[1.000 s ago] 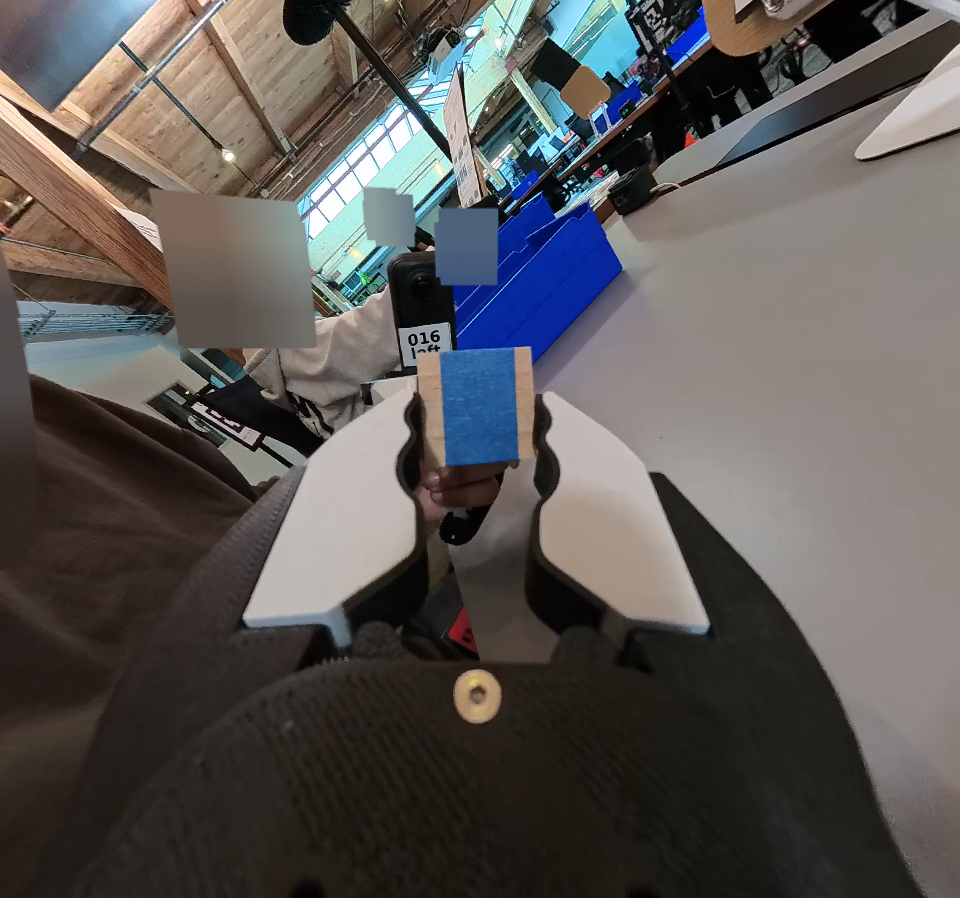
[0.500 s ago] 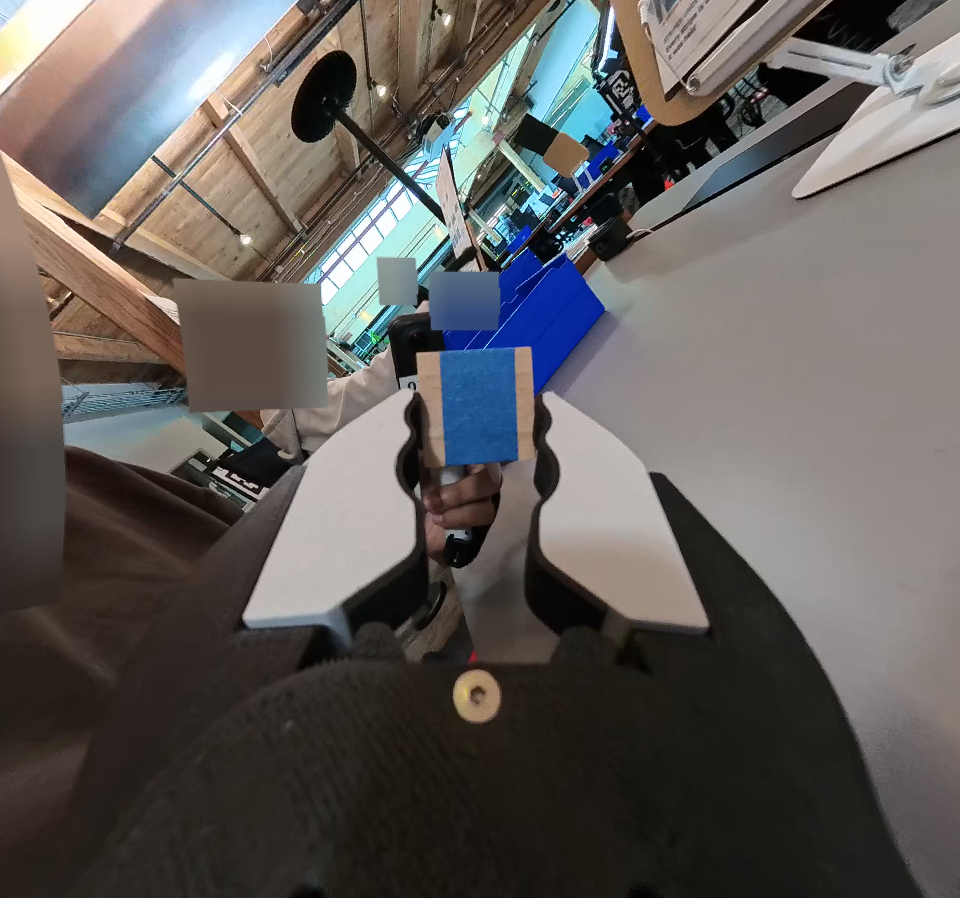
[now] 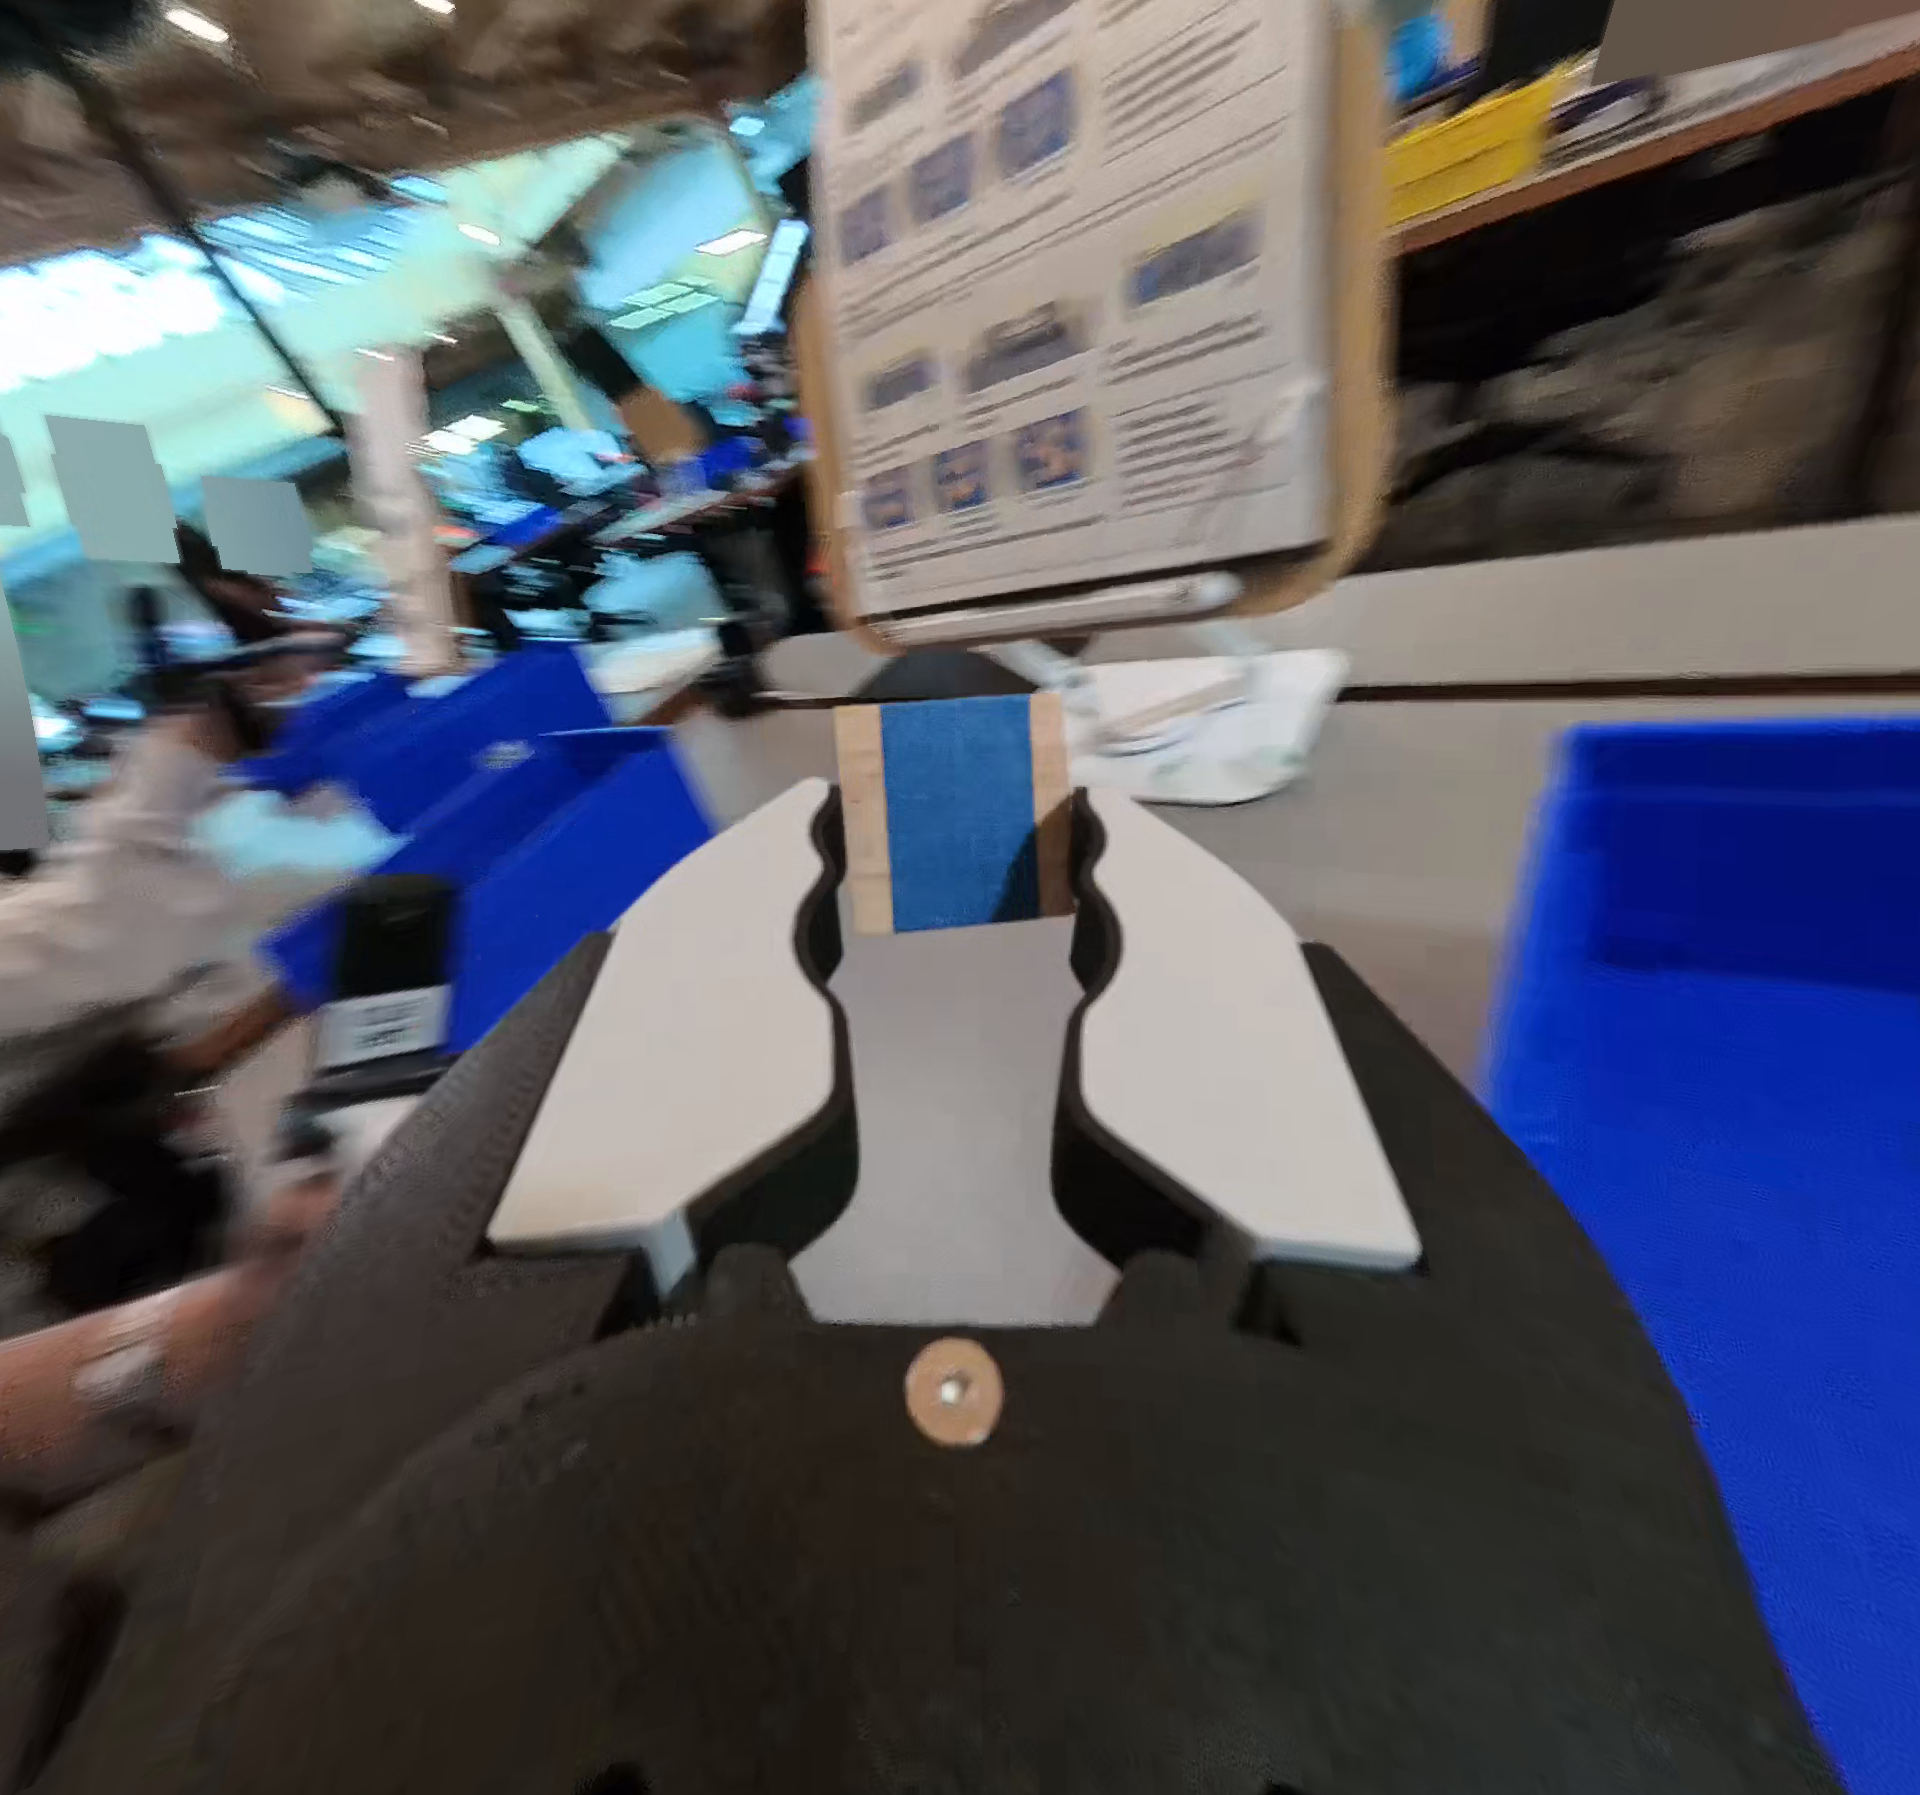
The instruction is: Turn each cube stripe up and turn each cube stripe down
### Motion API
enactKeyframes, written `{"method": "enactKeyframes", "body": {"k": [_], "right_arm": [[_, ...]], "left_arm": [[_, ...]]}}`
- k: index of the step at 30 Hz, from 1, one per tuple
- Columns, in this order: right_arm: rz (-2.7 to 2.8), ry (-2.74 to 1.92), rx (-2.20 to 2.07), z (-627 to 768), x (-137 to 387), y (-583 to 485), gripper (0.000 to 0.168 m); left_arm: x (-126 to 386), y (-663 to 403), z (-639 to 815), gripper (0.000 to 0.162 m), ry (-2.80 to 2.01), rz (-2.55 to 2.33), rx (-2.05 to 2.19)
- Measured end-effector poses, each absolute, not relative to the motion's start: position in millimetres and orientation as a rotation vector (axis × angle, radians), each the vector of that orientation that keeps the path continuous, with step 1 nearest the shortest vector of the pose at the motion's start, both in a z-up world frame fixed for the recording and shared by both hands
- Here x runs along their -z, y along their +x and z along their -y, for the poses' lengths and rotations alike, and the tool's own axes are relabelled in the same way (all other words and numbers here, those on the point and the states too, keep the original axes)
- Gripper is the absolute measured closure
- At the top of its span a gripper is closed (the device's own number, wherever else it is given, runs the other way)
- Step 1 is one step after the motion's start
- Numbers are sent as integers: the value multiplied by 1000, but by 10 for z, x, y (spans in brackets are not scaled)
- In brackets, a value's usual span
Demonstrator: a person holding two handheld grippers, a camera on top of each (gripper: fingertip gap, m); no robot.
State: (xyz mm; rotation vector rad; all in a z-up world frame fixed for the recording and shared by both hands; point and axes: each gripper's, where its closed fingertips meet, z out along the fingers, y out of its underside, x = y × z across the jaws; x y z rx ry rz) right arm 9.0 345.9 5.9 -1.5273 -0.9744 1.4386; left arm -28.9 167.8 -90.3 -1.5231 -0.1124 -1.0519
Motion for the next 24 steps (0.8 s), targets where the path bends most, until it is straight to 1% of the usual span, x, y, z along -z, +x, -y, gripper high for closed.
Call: {"method": "enactKeyframes", "body": {"k": [3,6,8,11,16,21,24], "right_arm": [[967,-1610,-1055,-4309,75,109,126],[1013,-1815,-731,-5061,657,84,126],[1044,-1984,-679,-5293,1094,25,126],[1073,-2090,-592,-5455,1490,-70,126],[1142,-2127,-423,-5519,1752,-192,126],[1149,-2187,-373,-5516,1908,-271,126],[1112,-2205,-413,-5522,1900,-306,124]], "left_arm": [[902,-257,-1663,131,-1536,93,1042],[895,-230,-1643,131,-1541,82,1045],[894,-226,-1635,131,-1542,85,1047],[895,-235,-1629,131,-1542,93,1043],[945,-252,-1634,131,-1566,96,1031],[980,-227,-1635,130,-1573,109,1095],[983,-213,-1628,129,-1578,105,1107]]}}
